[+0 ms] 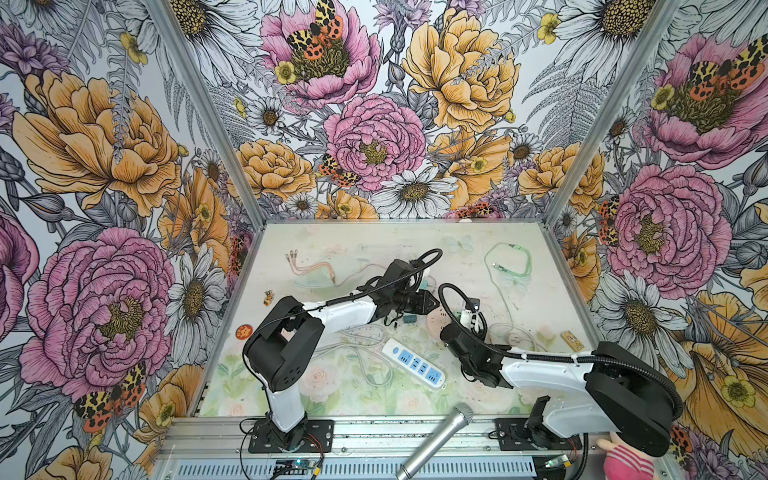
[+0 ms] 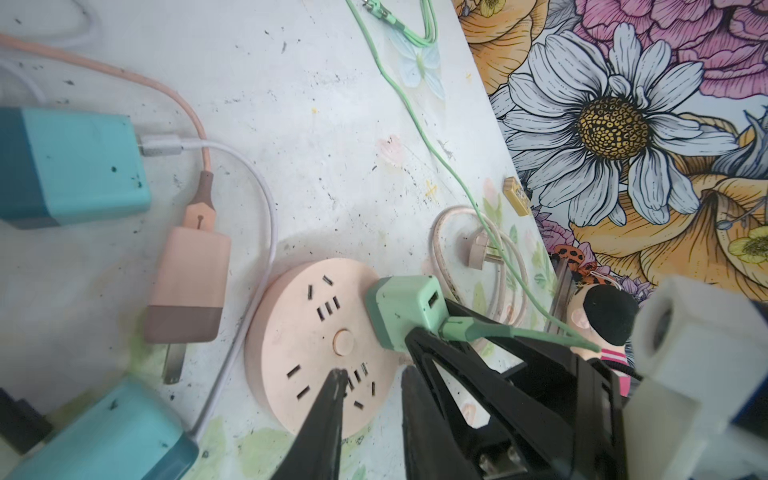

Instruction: Insert the plug

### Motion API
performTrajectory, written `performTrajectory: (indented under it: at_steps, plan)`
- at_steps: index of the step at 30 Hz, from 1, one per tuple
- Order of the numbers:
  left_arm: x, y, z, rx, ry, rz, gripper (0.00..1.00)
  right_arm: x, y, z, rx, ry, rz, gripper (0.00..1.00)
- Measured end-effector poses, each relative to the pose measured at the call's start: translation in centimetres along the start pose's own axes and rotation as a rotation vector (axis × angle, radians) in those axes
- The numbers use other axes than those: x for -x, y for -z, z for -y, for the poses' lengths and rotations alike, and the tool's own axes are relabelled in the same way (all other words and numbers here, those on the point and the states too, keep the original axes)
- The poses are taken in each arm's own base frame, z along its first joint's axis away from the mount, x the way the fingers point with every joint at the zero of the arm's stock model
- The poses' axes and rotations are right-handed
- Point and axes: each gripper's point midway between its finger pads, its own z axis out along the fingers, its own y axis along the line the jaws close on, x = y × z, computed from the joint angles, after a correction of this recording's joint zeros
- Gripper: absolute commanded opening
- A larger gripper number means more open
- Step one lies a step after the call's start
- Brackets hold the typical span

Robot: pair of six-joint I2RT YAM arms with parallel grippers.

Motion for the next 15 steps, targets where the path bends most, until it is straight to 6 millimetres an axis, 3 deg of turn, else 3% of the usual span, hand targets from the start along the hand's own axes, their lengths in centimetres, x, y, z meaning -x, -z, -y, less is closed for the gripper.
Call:
performTrajectory:
  at_steps: [6, 15]
  plan:
    - [-1.3, -2.1, -1.9, 0.017, 0.019, -0.039, 0.21, 0.1, -0.2, -0.4, -0.004, 0.008, -0.004, 0.00]
    - [-2.0, -2.4, -2.4, 0.016, 0.022, -0.047, 0.14, 0.1, -0.3, -0.6, -0.007, 0.014, -0.011, 0.00]
